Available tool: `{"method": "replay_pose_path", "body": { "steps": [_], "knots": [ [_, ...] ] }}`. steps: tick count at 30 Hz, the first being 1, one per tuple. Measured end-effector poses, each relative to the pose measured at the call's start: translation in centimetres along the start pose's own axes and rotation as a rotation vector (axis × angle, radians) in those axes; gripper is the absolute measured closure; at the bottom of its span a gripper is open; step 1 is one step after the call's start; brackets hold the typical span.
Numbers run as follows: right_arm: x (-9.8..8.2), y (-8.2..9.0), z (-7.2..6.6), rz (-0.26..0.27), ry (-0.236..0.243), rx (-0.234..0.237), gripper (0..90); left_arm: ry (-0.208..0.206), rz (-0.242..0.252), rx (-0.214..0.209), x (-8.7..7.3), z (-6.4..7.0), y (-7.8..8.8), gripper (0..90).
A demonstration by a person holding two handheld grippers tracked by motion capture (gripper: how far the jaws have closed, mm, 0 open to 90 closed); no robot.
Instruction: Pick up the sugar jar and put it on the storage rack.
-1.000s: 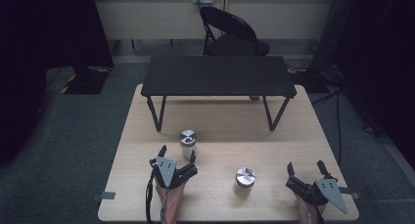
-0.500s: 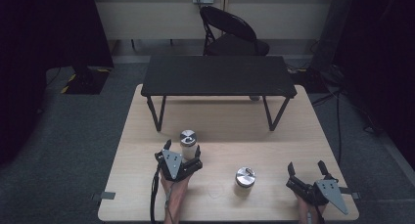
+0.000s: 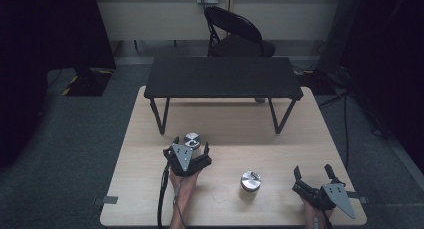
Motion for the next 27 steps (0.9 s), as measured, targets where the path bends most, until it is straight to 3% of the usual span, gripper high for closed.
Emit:
{"method": "replay_pose_path", "body": {
  "steps": [5, 11, 13, 18, 20, 22, 27],
  "knots": [
    [-0.1, 0.1, 0.1, 0.007, -0.004, 0.007, 0.0, 0.003, -0.025, -0.008, 0.2, -0.1, -0.8, 5.2],
    [-0.1, 0.1, 0.2, 0.010, -0.008, 0.011, 0.0, 0.021, -0.091, -0.024, 0.2, -0.7, -1.4, 9.9],
    [-0.2, 0.2, 0.2, 0.015, -0.010, 0.012, 0.0, 0.049, -0.091, -0.041, 0.1, -1.1, -1.4, 17.5],
    [-0.2, 0.2, 0.3, 0.018, -0.012, 0.012, 0.0, 0.040, -0.094, -0.044, 0.0, -1.2, -1.4, 25.8],
    [-0.2, 0.2, 0.3, 0.018, -0.011, 0.013, 0.0, 0.059, -0.087, -0.049, 0.0, -1.4, -1.4, 30.1],
    [-0.2, 0.2, 0.3, 0.017, -0.010, 0.014, 0.0, 0.081, -0.087, -0.055, 0.0, -1.6, -1.4, 31.4],
    [-0.1, 0.1, 0.2, 0.008, -0.005, 0.016, 0.0, 0.075, -0.084, -0.053, 0.0, -1.6, -1.3, 32.0]
  ]
}}
Point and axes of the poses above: each handheld gripper's, and its own axes: y roughly backward along the jaws, x roughly out of its top, z roughly to its right, the point moved 3 cm from there along -y, roughly forward along the jaws, and after that the axes turned 9 degrees about -y, right-handed, at the moved point
